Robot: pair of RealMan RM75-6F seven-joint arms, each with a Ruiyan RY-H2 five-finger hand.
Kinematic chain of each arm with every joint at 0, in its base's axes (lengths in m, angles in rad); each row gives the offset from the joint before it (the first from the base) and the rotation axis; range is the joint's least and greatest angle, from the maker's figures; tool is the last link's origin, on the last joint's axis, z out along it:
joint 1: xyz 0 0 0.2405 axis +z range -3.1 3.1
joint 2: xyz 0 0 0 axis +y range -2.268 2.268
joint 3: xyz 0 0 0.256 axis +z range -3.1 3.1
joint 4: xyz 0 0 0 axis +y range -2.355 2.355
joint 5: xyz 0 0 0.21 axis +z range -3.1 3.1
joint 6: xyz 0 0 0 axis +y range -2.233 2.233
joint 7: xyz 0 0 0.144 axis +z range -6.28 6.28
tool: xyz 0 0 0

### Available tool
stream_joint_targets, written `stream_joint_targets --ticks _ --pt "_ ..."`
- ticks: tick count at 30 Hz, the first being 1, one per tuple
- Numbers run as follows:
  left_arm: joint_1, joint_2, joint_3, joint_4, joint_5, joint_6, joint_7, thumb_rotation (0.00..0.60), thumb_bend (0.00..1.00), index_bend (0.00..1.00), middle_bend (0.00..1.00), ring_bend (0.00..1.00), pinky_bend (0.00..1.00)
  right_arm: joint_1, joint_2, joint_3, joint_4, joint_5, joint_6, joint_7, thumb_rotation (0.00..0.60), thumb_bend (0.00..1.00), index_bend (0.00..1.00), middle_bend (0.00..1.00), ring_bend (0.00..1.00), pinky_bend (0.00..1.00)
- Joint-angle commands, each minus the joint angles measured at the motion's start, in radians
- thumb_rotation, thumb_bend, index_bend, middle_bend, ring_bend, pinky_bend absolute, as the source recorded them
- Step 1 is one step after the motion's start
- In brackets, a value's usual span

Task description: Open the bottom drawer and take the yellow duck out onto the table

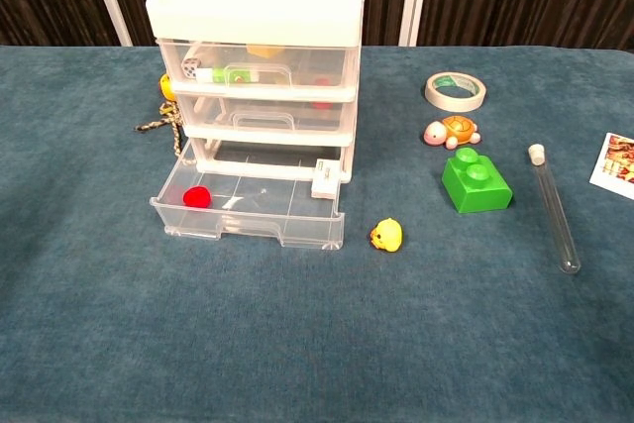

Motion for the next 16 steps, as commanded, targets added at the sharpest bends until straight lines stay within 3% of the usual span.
stream_joint_targets --ticks 1,5,8,16 --pt "0.002 -0.003 -0.002 0.002 0.002 0.008 0.005 0.600 0.48 0.06 0.00 0.00 0.00 -0.153 -0.031 -0.072 0.124 -0.180 0.165 0.152 0.600 0.20 0.14 0.26 0.38 0.35" --pt "0.004 -0.008 -0.001 0.005 0.009 0.017 0.015 0.600 0.48 0.06 0.00 0.00 0.00 -0.232 -0.085 -0.101 0.209 -0.251 0.241 0.188 0.600 0.19 0.09 0.24 0.34 0.31" --pt "0.005 -0.011 0.000 0.008 0.014 0.022 0.019 0.600 0.48 0.06 0.00 0.00 0.00 -0.260 -0.102 -0.113 0.237 -0.262 0.239 0.180 0.600 0.19 0.05 0.20 0.30 0.29" --pt "0.003 -0.010 -0.004 0.012 0.018 0.026 0.020 0.600 0.48 0.06 0.00 0.00 0.00 -0.278 -0.128 -0.076 0.282 -0.261 0.218 0.079 0.600 0.18 0.03 0.15 0.26 0.27"
